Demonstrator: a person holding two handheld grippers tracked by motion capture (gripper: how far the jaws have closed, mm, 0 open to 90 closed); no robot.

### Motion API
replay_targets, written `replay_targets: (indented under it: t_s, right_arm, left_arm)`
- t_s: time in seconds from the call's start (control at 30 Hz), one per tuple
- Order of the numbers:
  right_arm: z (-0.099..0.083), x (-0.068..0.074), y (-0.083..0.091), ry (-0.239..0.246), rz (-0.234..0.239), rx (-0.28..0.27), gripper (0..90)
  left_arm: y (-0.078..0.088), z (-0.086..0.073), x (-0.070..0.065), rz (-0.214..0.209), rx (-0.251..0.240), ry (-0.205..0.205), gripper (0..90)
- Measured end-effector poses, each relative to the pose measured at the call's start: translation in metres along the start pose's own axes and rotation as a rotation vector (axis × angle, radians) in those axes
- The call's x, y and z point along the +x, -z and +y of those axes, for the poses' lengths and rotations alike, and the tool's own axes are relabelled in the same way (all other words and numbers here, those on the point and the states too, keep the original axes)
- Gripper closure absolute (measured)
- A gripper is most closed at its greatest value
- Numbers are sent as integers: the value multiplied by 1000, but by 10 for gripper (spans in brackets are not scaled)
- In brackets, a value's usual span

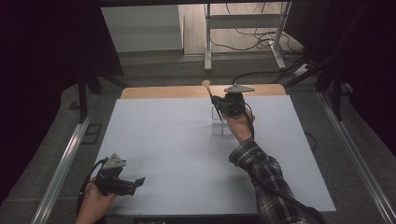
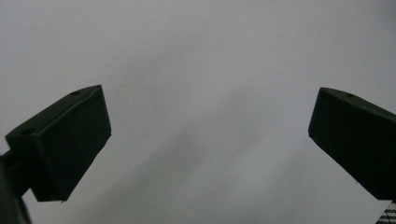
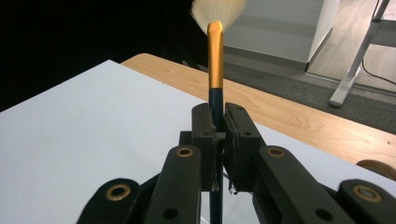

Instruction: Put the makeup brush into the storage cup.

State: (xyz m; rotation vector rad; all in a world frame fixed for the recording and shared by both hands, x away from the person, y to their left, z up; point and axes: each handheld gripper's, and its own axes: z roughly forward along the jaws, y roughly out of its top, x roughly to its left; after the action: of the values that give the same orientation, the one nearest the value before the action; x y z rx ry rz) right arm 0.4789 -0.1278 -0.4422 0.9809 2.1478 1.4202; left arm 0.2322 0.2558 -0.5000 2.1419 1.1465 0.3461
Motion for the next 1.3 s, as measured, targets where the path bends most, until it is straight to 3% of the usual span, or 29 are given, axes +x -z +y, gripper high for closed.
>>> replay_targets:
  t_s: [0.93,1.0,1.13,1.3]
  right_arm:
    - [-19,-2,-3,-4,-8,40,818]
    - [-17,-2,-2,-3,7,39,699]
    - [-13,1,-2,17,-9,35,422]
    - [-10,1,-4,-7,-4,59,254]
  left_arm:
    - [-1,0,0,0,11,-3,0]
    - [-1,0,0,0,12,-4,0]
    - [-1,0,-1,1,14,-6,0]
    - [-1,0,-1,2,14,-6,0]
